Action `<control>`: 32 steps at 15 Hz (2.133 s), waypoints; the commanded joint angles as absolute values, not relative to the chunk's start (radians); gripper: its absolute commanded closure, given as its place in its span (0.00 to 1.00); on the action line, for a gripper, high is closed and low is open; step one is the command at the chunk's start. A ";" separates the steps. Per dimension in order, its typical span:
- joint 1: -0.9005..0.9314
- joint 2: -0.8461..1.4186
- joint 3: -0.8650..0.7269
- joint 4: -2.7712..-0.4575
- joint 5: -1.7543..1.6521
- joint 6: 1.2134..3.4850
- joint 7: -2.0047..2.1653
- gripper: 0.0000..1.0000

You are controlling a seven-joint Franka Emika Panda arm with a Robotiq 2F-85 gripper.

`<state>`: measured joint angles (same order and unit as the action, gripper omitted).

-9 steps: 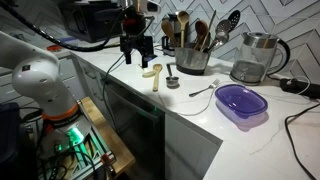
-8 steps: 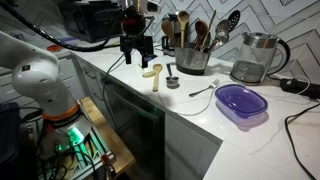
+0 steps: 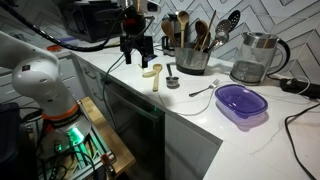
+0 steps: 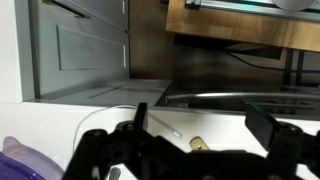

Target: Remove the brown serving spoon from the pot

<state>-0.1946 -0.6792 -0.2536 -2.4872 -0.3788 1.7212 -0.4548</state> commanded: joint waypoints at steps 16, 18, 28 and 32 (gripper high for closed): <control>-0.092 -0.467 -0.329 -2.144 -0.227 1.945 -0.594 0.00; -0.076 -0.429 -0.313 -2.091 -0.233 1.997 -0.642 0.00; -0.056 -0.297 -0.116 -2.027 -0.471 2.339 -0.714 0.00; -0.058 -0.284 -0.097 -2.036 -0.532 2.385 -0.694 0.00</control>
<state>-0.0527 -0.2849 -0.1013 -2.0388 -0.5365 2.3878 -0.6906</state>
